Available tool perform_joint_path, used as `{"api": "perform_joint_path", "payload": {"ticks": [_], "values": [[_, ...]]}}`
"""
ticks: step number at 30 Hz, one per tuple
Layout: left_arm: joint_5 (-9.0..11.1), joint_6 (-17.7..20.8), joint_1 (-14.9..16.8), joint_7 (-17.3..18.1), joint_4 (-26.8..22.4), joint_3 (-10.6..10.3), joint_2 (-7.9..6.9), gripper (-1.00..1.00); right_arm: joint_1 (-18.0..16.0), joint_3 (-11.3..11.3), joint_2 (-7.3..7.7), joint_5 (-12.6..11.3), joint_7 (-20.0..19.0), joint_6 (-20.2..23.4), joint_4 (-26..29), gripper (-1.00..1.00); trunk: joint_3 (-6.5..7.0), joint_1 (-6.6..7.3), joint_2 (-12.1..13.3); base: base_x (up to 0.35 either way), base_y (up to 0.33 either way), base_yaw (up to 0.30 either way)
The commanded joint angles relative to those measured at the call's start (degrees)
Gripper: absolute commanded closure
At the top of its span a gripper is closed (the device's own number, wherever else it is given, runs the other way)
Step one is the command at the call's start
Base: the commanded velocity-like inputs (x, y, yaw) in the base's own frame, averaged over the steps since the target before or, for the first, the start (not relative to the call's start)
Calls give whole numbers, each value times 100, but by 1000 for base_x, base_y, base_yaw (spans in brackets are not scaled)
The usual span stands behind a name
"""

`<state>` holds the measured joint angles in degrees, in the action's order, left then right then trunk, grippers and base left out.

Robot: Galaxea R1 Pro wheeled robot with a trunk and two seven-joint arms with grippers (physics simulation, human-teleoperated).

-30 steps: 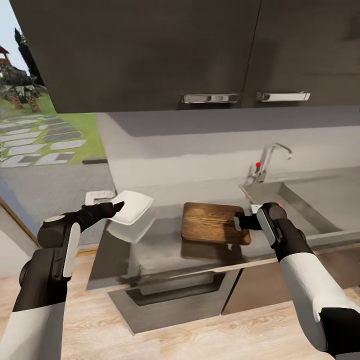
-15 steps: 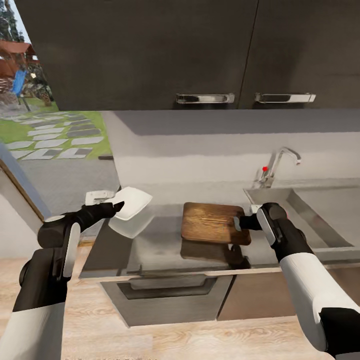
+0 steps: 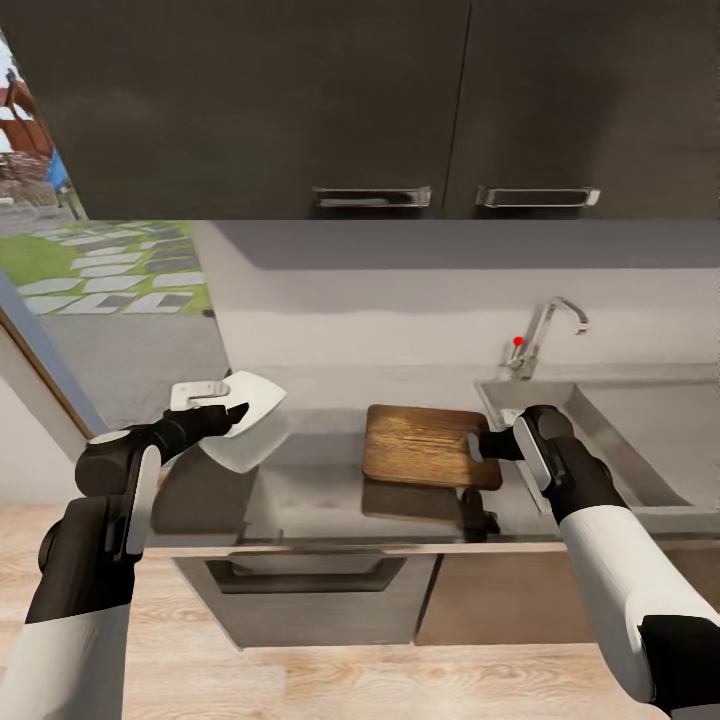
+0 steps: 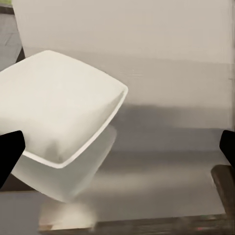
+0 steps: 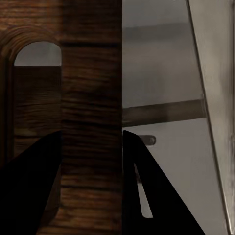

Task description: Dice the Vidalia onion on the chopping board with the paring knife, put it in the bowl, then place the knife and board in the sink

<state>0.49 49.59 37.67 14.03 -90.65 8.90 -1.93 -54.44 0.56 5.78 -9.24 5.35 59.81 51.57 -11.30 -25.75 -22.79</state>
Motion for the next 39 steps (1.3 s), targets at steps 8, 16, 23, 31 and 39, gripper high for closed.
{"api": "perform_joint_path", "payload": {"ticks": [8, 16, 23, 31, 39], "values": [[4, 33, 5, 21, -5, 6, 0, -100, -5, 6, 2, -73, 54, 19, 2, 100, -12, -4, -13, 0, -113, 72], [4, 33, 5, 21, -5, 6, 0, -100, -5, 6, 2, -72, 54, 19, 3, 100, -12, -4, -13, -22, -203, 50], [4, 33, 4, 21, 0, 6, 0, -100, -5, 6, 2, -76, 54, 19, 5, 100, -12, -4, -13, -13, -45, 3], [2, 33, 5, 21, 0, 6, 2, -100, -5, 6, 2, -74, 54, 19, 4, 100, -12, -4, -13, 0, -2, 126], [3, 33, 5, 21, 0, 6, 0, -100, -5, 6, 2, -75, 54, 19, 6, 100, -12, -4, -13, 0, -90, 32]]}}
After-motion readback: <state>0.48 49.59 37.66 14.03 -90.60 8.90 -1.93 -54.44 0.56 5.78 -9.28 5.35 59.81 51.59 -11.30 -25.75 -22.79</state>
